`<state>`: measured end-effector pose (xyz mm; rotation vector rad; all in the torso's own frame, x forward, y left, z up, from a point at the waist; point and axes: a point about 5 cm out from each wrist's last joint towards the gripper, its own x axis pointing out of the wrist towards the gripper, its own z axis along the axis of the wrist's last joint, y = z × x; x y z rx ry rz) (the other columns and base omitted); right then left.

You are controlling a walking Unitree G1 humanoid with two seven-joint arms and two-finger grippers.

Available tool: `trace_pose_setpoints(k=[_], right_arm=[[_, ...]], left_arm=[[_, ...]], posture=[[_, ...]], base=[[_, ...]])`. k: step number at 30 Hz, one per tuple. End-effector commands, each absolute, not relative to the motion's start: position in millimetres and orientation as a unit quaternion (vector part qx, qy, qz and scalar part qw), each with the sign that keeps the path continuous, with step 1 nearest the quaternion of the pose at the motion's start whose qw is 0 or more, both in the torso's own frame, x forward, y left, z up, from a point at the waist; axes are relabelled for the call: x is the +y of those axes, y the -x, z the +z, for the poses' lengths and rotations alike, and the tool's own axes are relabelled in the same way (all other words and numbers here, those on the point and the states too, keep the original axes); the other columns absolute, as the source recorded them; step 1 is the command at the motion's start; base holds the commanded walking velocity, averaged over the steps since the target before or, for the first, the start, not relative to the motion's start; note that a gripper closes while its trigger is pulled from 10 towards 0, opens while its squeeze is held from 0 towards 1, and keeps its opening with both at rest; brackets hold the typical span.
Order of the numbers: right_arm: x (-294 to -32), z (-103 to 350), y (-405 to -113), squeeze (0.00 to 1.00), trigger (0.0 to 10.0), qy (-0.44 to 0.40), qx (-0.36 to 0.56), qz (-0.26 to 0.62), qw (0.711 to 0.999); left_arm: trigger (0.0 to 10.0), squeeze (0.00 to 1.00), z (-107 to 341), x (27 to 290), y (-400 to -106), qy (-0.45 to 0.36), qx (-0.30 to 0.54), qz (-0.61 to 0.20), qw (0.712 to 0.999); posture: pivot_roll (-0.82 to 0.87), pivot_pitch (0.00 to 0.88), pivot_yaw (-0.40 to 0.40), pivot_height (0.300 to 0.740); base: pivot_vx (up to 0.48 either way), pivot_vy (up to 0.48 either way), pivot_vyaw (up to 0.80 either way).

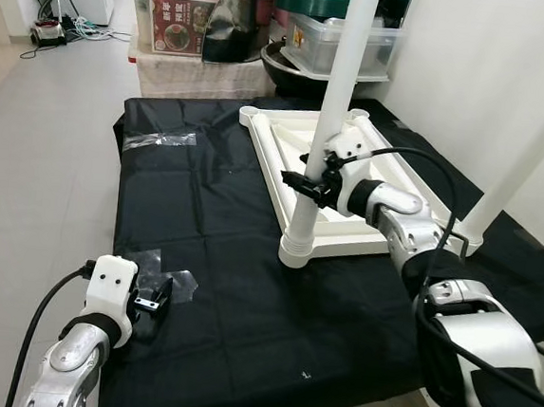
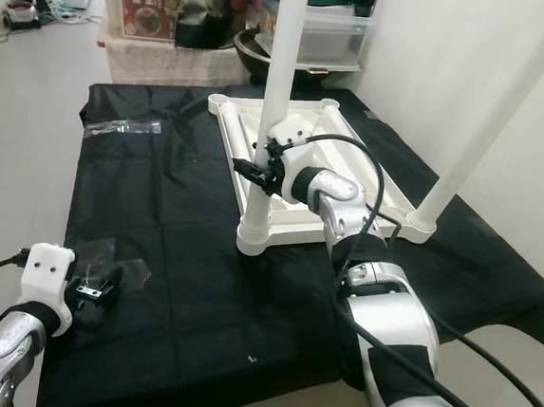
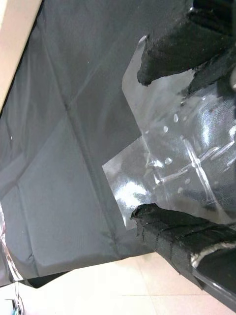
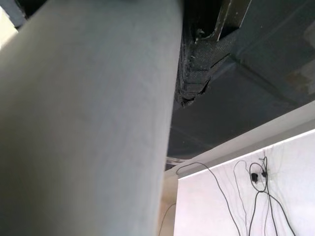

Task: Building children table

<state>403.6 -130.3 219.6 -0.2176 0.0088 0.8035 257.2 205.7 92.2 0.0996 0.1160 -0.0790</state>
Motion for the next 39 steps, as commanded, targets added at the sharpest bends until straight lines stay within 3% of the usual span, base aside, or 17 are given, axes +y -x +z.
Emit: trace_pose_setpoints(k=[1,7,8,9,14,16,19,21,26,27,28,32,33,36,37,39], right_arm=[[-127,219,-403,0.00,0.0,0.133,0.009,0.404,0.905],[-133,212,-410,0.00,0.0,0.160,0.037,0.318,0.934],[-144,203,-417,0.00,0.0,0.094,0.074,0.169,0.978],[-147,199,-417,0.00,0.0,0.066,0.089,0.117,0.987],[-149,196,-418,0.00,0.0,0.047,0.098,0.082,0.991],[-126,172,-410,0.00,0.0,-0.029,0.125,0.048,0.991],[-112,161,-405,0.00,0.0,-0.060,0.142,0.038,0.987],[-78,155,-392,0.00,0.0,-0.099,0.141,0.047,0.984],[-65,169,-386,0.00,0.0,-0.104,0.121,0.056,0.986],[-66,176,-386,0.00,0.3,-0.102,0.111,0.064,0.987],[-68,180,-387,0.00,2.8,-0.102,0.108,0.064,0.987],[-73,184,-387,0.00,2.8,-0.106,0.108,0.063,0.987],[-74,188,-387,0.00,10.0,-0.104,0.100,0.069,0.987],[-85,207,-385,0.00,10.0,-0.097,0.056,0.080,0.991],[-92,213,-386,1.00,10.0,-0.096,0.043,0.078,0.991],[-96,217,-386,1.00,10.0,-0.095,0.035,0.077,0.992]], left_arm=[[10.0,0.00,90,206,-255,-0.053,0.063,-0.039,0.996],[10.0,0.00,89,204,-256,-0.053,0.064,-0.042,0.996],[10.0,0.00,88,204,-254,-0.052,0.065,-0.041,0.996],[10.0,0.00,87,203,-253,-0.052,0.065,-0.041,0.996],[10.0,0.00,87,203,-253,-0.052,0.065,-0.040,0.996],[10.0,0.00,87,205,-251,-0.051,0.066,-0.034,0.996],[10.0,0.00,87,206,-250,-0.049,0.066,-0.031,0.996],[10.0,0.00,88,207,-249,-0.049,0.066,-0.028,0.996],[10.0,0.00,89,208,-251,-0.050,0.065,-0.028,0.996],[10.0,0.00,90,208,-253,-0.049,0.063,-0.028,0.996],[10.0,0.00,90,207,-255,-0.047,0.061,-0.028,0.997],[10.0,0.00,90,204,-257,-0.045,0.060,-0.028,0.997],[10.0,0.00,88,202,-256,-0.043,0.061,-0.030,0.997],[10.0,0.00,85,198,-256,-0.040,0.066,-0.035,0.996],[10.0,0.00,84,198,-256,-0.040,0.067,-0.036,0.996],[10.0,0.00,84,198,-256,-0.040,0.068,-0.037,0.996]], posture=[[0.08,0.000,-0.105,0.740],[0.08,0.000,-0.109,0.740],[0.09,0.000,-0.118,0.740],[0.09,0.000,-0.118,0.740],[0.09,0.000,-0.118,0.740],[0.11,0.000,-0.122,0.740],[0.11,0.000,-0.117,0.740],[0.11,0.000,-0.115,0.740],[0.09,0.000,-0.109,0.740],[0.09,0.000,-0.111,0.740],[0.09,0.000,-0.111,0.740],[0.09,0.000,-0.111,0.740],[0.07,0.000,-0.105,0.740],[0.06,0.000,-0.100,0.740],[0.06,0.000,-0.095,0.740],[0.06,0.000,-0.095,0.740]], base=[[0.000,0.000,0.00],[0.000,0.000,0.00],[0.000,0.000,0.00],[0.000,0.000,0.00],[0.000,0.000,0.00],[0.000,0.000,0.00],[0.000,0.000,0.00],[0.000,0.000,0.00],[0.000,0.000,0.00],[0.000,0.000,0.00],[0.000,0.000,0.00],[0.000,0.000,0.00],[0.000,0.000,0.00],[0.000,0.000,0.00],[0.000,0.000,0.00],[0.000,0.000,0.00]])
